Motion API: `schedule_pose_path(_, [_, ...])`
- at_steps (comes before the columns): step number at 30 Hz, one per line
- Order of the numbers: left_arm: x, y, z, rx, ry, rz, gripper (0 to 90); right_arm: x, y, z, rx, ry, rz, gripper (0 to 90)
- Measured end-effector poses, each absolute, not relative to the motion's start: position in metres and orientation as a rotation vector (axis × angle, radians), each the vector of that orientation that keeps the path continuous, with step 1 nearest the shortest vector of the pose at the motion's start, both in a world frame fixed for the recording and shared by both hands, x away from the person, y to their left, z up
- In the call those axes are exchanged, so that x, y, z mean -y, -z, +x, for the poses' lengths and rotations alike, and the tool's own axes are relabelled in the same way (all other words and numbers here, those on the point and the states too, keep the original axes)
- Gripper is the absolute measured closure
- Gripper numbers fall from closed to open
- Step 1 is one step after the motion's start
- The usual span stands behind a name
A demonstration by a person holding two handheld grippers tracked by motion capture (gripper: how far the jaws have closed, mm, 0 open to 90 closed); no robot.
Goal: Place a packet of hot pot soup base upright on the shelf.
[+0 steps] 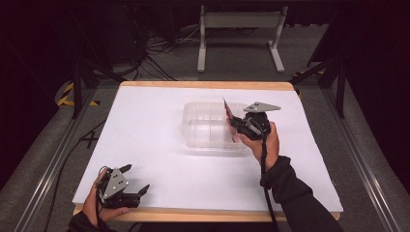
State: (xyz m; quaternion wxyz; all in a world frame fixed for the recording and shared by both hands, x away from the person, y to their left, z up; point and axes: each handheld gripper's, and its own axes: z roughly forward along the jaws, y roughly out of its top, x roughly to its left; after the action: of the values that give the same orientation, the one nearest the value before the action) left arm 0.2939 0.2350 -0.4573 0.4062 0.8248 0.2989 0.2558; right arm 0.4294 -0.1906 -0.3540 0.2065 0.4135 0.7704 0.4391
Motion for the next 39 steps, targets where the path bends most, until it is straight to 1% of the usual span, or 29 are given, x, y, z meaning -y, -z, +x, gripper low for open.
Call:
schedule_pose_path(12, [-0.234,0.457,0.294,-0.752,-0.642,2.083,11.2,0.19,0.358,0.425,-2.152,-1.161,1.105,80.8])
schedule_pose_path(19, [-0.235,0.458,0.294,-0.756,-0.641,2.078,11.1,0.19,0.356,0.426,-2.171,-1.122,1.095,76.0])
schedule_pose_path(27, [-0.235,0.458,0.294,-0.759,-0.641,2.075,11.2,0.195,0.347,0.424,-2.175,-1.082,1.037,77.3])
schedule_pose_path(30, [-0.235,0.457,0.295,-0.756,-0.641,2.076,11.2,0.198,0.344,0.423,-2.174,-1.061,1.021,79.4])
schedule_pose_path(35, [-0.235,0.457,0.295,-0.76,-0.643,2.072,11.3,0.205,0.341,0.421,-2.188,-1.059,1.0,79.5])
schedule_pose_path(39, [-0.236,0.457,0.294,-0.764,-0.643,2.066,11.3,0.209,0.337,0.419,-2.193,-1.055,0.972,77.4])
